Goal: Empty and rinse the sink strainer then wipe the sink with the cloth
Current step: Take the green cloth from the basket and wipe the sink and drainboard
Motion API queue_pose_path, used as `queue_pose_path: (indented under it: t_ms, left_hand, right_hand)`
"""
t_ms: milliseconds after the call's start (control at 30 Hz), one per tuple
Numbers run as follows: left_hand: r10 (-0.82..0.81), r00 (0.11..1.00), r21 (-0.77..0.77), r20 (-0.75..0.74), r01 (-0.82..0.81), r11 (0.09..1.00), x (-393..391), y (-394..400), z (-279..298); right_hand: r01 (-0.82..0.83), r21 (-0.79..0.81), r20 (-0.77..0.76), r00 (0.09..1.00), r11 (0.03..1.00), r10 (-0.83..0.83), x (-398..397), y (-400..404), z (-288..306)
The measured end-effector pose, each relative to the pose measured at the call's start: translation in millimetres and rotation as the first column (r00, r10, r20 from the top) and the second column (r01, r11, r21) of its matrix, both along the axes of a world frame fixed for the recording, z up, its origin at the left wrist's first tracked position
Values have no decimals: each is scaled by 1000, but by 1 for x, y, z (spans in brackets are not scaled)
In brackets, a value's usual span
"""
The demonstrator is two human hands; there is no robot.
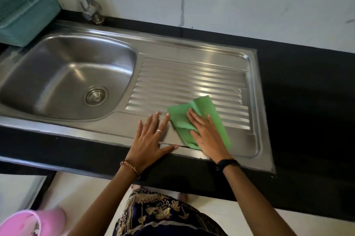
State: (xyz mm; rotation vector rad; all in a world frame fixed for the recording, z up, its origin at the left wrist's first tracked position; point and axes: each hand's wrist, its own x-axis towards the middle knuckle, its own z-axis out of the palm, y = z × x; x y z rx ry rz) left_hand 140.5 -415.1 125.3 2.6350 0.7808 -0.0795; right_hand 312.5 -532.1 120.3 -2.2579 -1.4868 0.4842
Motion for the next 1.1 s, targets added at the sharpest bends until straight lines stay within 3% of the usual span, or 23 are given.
queue_pose_path:
  t_ms: [167,267,400,600,733,933,1100]
  left_hand:
    - [-89,996,57,-23,90,994,22,-24,-5]
    - [-107,994,49,-37,109,993,19,-21,-4]
    - [-139,987,51,-78,143,988,17,-22,-3]
    - [-135,987,78,-88,142,987,17,-22,-7]
    - [-123,988,87,-89,131,987,18,-21,-8]
    - [-116,993,-32,-22,116,993,8,-8,-5]
    - [29,1000,6,-1,-29,1000,-29,7,3]
  right_hand:
    - [250,-87,31,968,964,-249,38,-76,10]
    - [281,-127,134,955,951,-264,39,-99,19]
    - [328,-113,77,944,938,-321,20,-127,30]
    - [268,-144,98,962,953,-256,13,-130,27]
    - [220,-254,120,973,942,-195,30,-100,20]
    - [81,-257,67,996,963,-66,19,-120,18]
    - [-27,-288,34,999,957,38,3,-96,22]
